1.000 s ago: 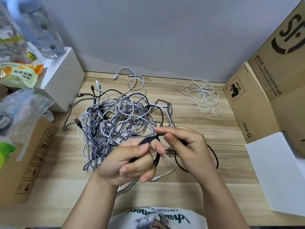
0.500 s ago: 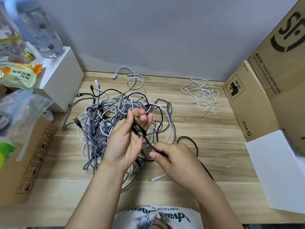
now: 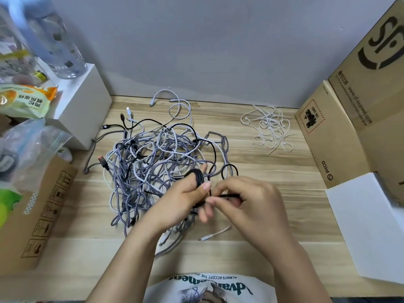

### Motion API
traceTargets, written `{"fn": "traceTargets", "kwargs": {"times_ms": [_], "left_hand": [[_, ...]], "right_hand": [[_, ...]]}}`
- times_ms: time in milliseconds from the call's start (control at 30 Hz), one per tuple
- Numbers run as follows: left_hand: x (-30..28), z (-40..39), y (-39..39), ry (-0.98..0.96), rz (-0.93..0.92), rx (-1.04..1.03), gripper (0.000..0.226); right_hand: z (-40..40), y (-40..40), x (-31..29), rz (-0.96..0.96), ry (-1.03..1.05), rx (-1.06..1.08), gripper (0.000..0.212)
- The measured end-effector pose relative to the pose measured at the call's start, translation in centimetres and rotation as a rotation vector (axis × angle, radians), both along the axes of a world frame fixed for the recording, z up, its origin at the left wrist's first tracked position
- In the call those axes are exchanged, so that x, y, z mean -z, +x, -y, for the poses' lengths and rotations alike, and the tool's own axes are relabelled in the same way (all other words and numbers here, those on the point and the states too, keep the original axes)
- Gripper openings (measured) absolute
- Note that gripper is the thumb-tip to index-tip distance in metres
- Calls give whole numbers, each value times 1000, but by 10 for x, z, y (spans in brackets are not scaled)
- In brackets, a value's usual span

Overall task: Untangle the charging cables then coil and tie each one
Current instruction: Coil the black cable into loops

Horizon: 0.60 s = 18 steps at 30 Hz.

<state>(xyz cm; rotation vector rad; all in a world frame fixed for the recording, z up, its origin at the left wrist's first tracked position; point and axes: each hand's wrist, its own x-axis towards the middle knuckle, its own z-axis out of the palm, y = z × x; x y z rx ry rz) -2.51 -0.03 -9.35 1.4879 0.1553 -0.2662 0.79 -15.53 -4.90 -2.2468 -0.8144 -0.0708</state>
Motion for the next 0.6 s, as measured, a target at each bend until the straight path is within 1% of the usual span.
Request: {"fn": "traceTargets", "kwargs": {"times_ms": [33, 100, 167, 233, 267, 333, 400, 467, 600], "left_hand": [[2, 0, -3, -29, -2, 76, 35], [2, -1, -8, -201, -21, 211, 50], [-3, -1, -11, -500, -27, 337, 57], [-9, -2, -10, -804, 62, 446, 52], [-12, -2, -9, -935, 129, 478, 48], [-22, -3, -5, -1129, 221, 432, 45], [-29, -5, -2, -1241, 244, 313, 48], [-32, -4, 0, -1269, 253, 210, 52], [-32, -1, 0, -1232, 237, -2, 57]], "right_hand": [[1, 3, -2, -29, 72, 22, 18], [1, 8, -4, -58, 164, 40, 26], [-3, 12, -1, -161, 300, 18, 23], [-8, 14, 6, -298, 422, -26, 16], [-9, 16, 9, -341, 435, -36, 16], [-11, 19, 12, -433, 440, -46, 16], [-13, 22, 13, -522, 439, -88, 15], [-13, 22, 18, -549, 392, -119, 17], [-13, 18, 31, -641, 264, -128, 24]]}}
